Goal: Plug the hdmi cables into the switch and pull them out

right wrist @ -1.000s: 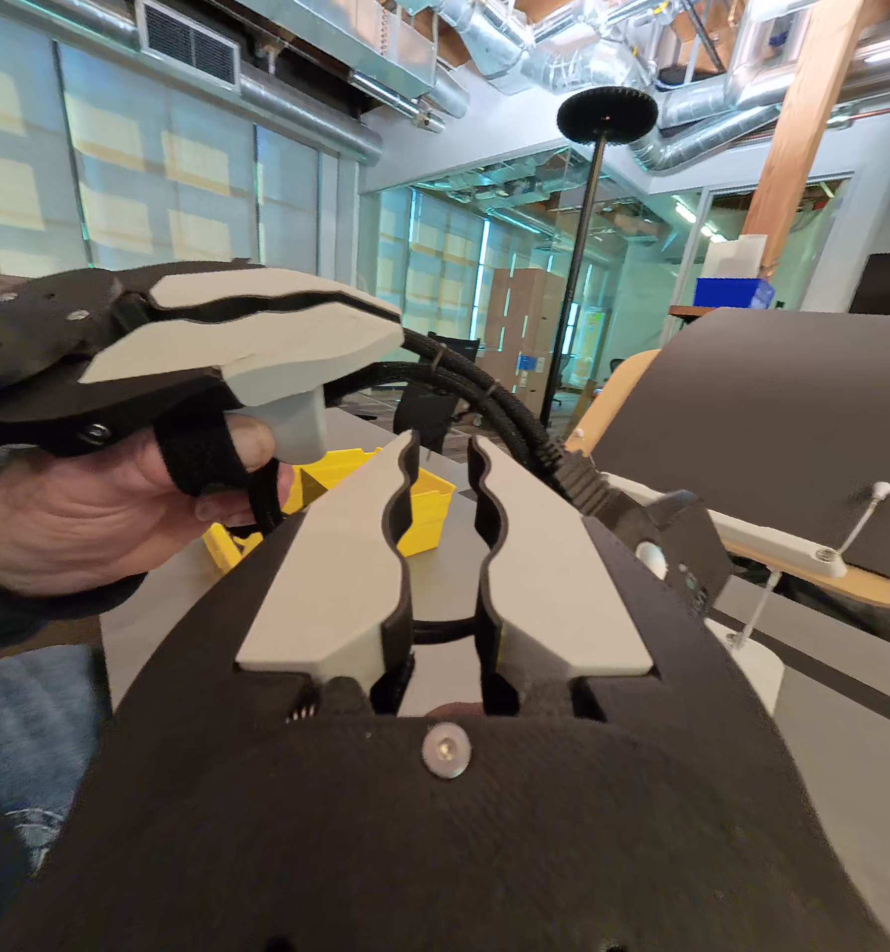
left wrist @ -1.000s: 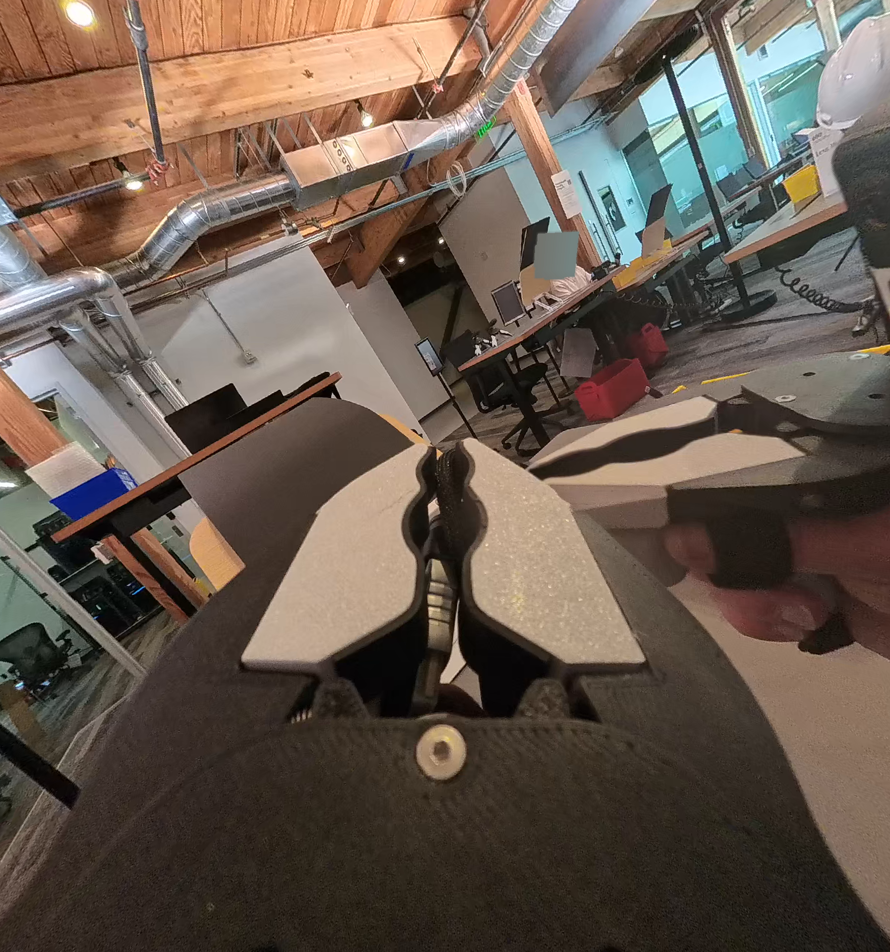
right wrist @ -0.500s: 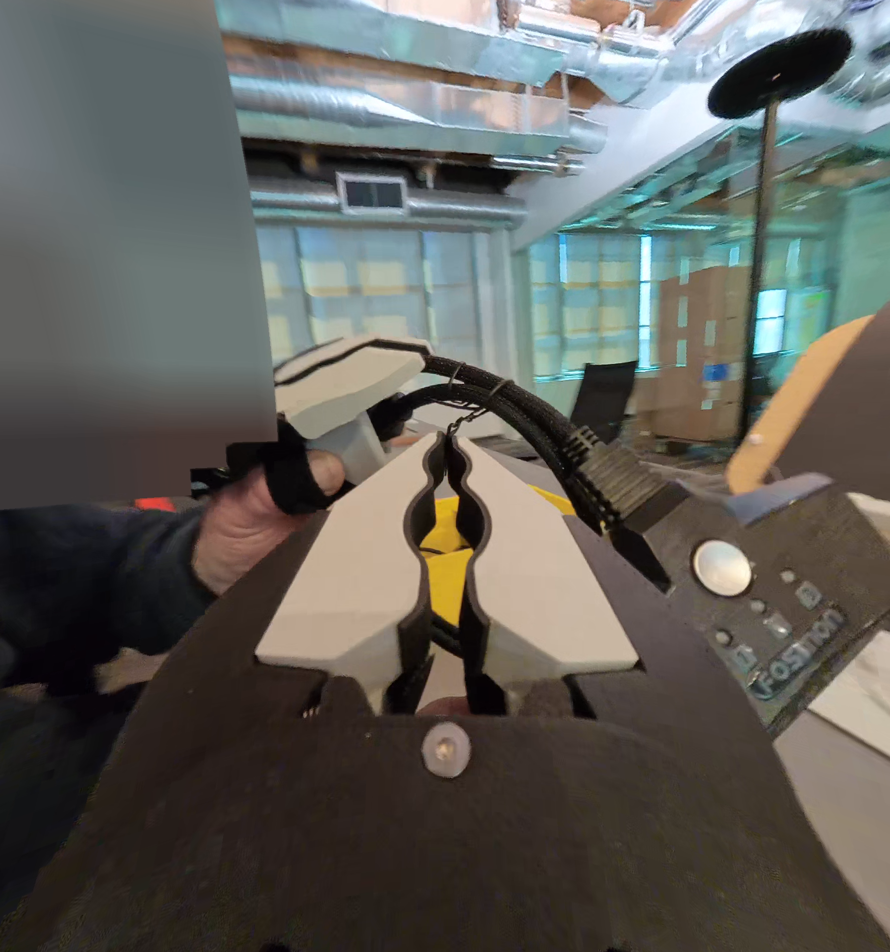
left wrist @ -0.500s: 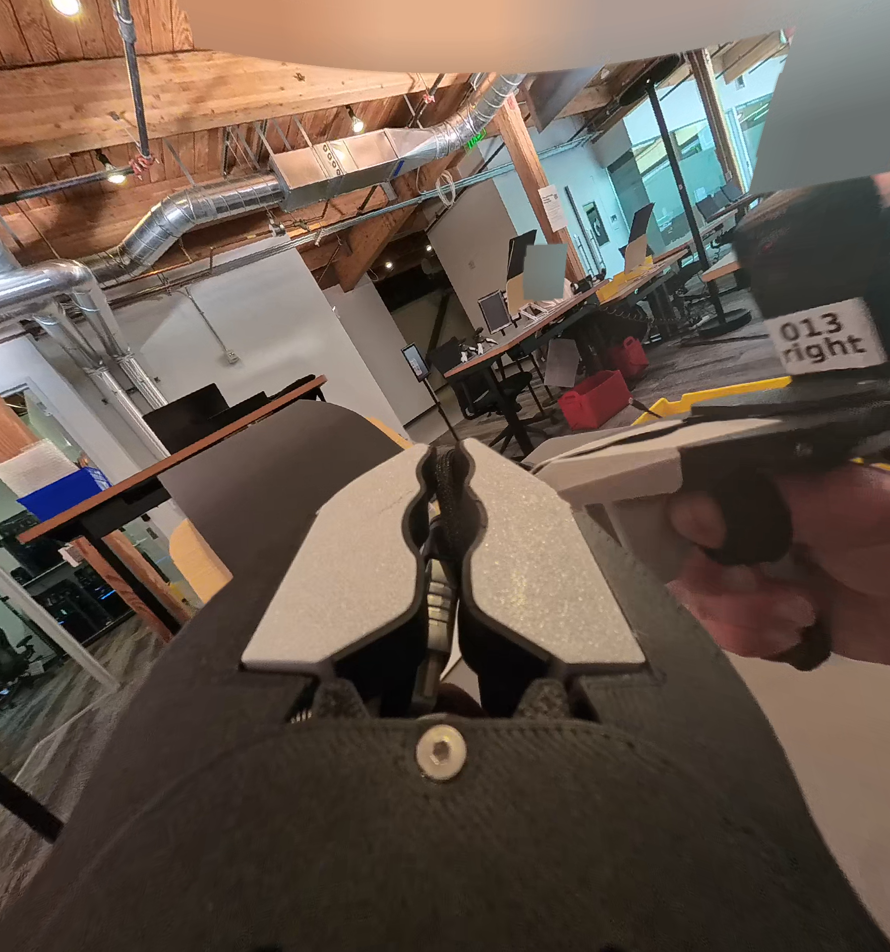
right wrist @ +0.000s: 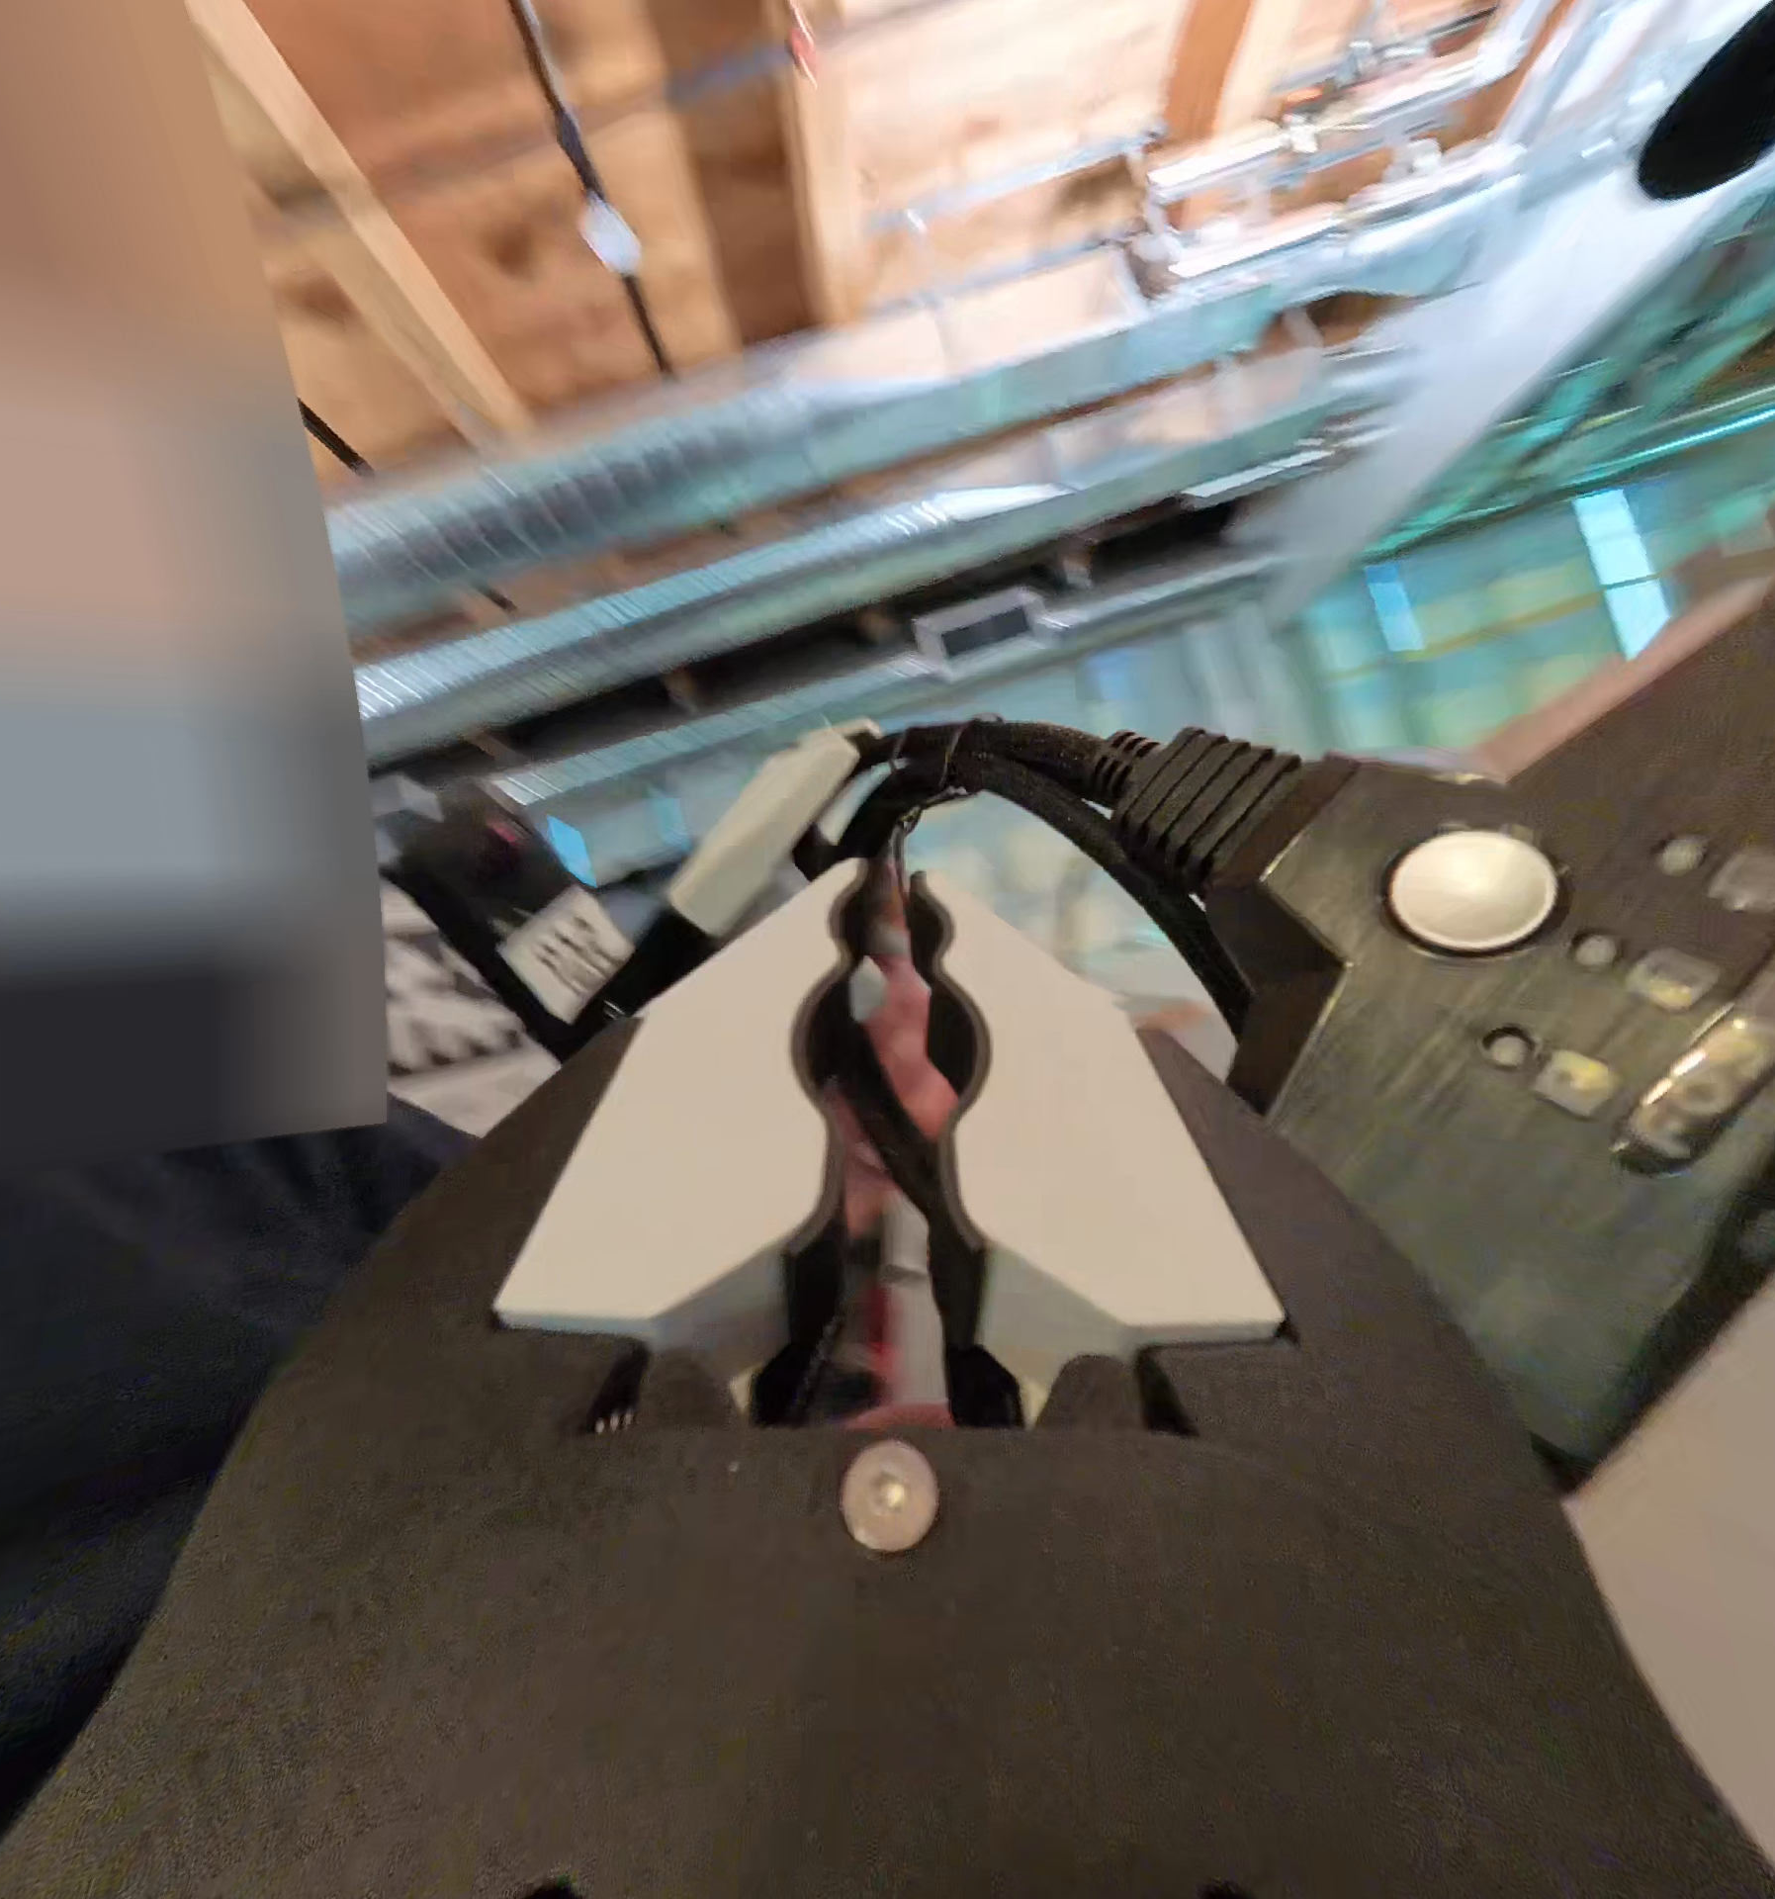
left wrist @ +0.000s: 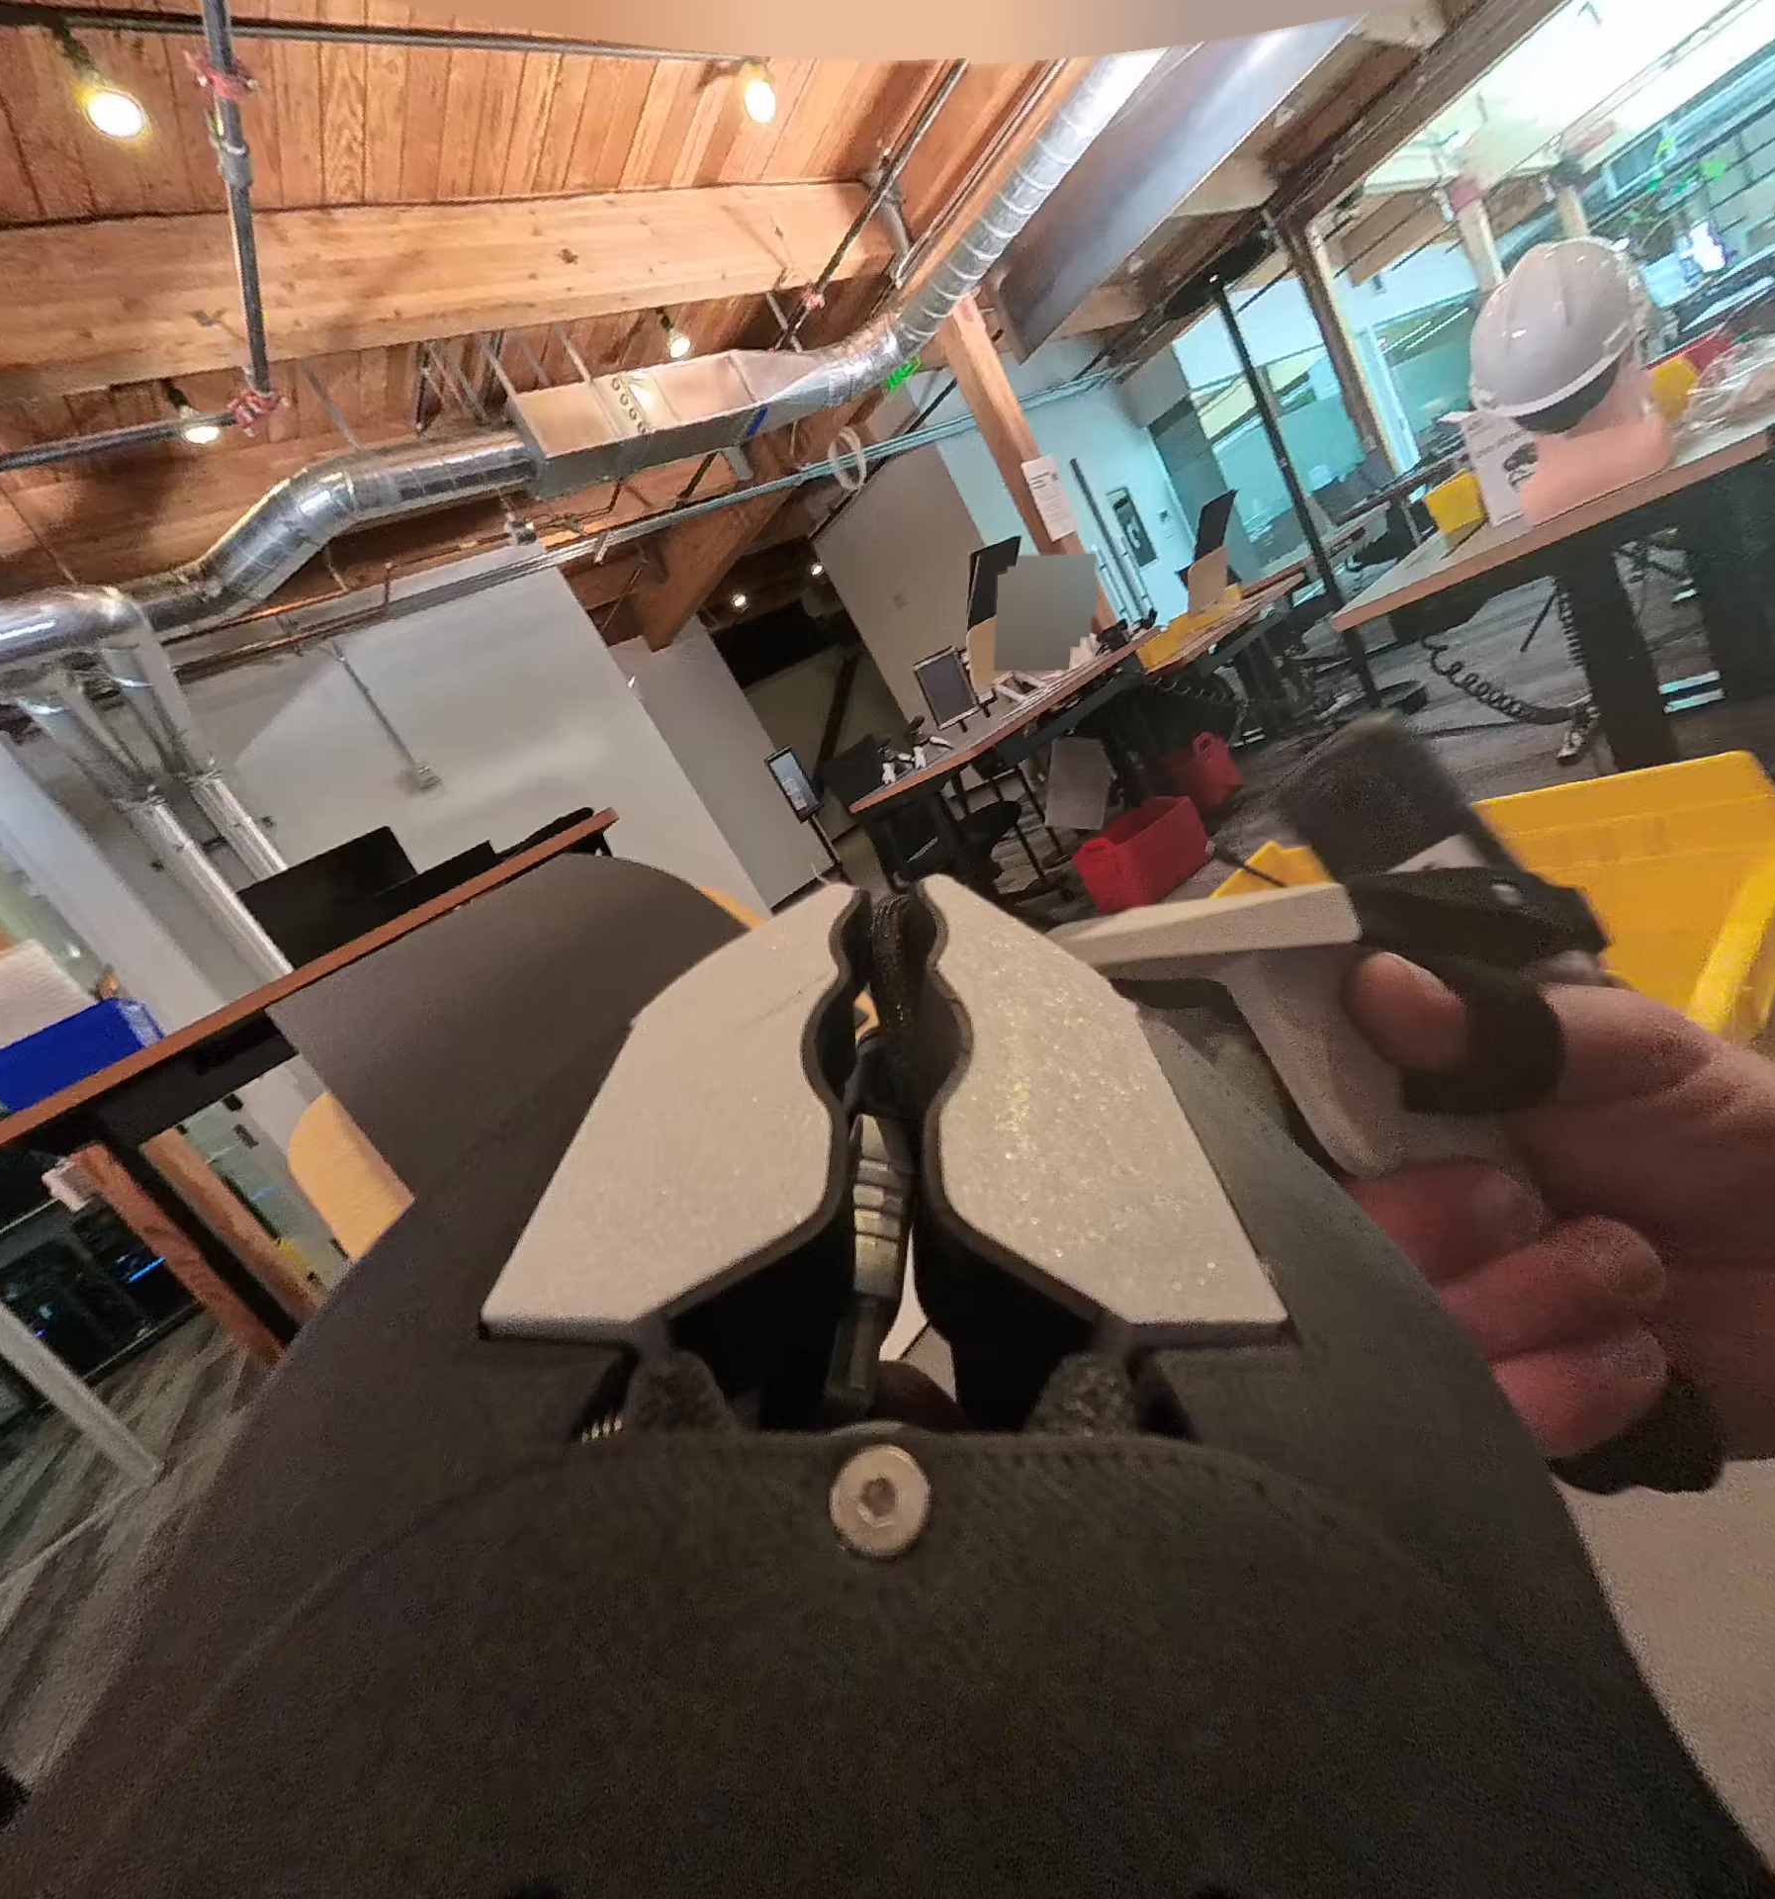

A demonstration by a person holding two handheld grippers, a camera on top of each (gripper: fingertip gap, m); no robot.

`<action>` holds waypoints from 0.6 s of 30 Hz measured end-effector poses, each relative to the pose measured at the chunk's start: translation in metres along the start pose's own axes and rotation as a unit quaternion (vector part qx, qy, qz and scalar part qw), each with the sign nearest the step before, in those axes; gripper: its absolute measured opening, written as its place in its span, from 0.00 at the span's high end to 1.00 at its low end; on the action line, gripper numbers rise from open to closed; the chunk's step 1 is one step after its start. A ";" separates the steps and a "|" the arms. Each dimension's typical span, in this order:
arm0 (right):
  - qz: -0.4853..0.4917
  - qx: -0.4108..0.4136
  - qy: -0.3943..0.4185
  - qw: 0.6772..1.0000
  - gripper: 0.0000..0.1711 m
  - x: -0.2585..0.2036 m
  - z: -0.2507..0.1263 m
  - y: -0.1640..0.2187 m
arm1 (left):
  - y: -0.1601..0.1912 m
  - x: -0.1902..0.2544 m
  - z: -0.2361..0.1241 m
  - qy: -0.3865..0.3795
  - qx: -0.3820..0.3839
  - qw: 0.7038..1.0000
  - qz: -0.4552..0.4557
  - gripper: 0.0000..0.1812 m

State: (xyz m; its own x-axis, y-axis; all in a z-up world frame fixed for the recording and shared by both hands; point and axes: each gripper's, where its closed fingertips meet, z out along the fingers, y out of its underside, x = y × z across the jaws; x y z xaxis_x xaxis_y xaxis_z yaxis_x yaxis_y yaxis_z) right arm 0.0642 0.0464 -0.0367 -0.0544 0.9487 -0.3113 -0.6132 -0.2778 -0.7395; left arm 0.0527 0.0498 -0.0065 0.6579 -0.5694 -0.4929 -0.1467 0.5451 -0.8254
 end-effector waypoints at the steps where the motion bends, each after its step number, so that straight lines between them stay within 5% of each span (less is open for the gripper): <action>1: -0.060 -0.026 0.042 0.997 0.93 0.006 -0.001 0.005 | 0.002 -0.003 0.001 -0.006 -0.006 1.000 0.000 0.97; 3: -0.211 -0.077 0.142 0.964 0.92 0.019 -0.005 0.008 | 0.003 -0.005 0.002 -0.010 -0.010 1.000 0.006 0.97; 6: -0.421 -0.123 0.236 0.867 0.91 0.017 -0.007 -0.001 | 0.006 -0.006 0.003 -0.020 -0.022 0.999 0.016 0.97; 10: -0.590 -0.161 0.272 0.743 0.92 0.007 0.003 -0.002 | 0.010 -0.007 0.004 -0.024 -0.035 0.999 0.013 0.97; 15: -0.639 -0.192 0.309 0.678 0.93 0.023 0.004 -0.005 | 0.007 -0.008 0.003 -0.028 -0.034 0.999 0.014 0.97; 18: -0.648 -0.193 0.309 0.668 0.99 0.023 0.006 -0.004 | 0.007 -0.008 0.003 -0.027 -0.034 0.999 0.014 0.97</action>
State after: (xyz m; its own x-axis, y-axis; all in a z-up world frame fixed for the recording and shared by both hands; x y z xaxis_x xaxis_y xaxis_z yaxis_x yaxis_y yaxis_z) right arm 0.0609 0.0706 -0.0373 0.7345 0.2192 0.6423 0.4273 0.5860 -0.6885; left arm 0.0487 0.0597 -0.0079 0.6912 -0.5192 -0.5027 -0.2153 0.5161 -0.8291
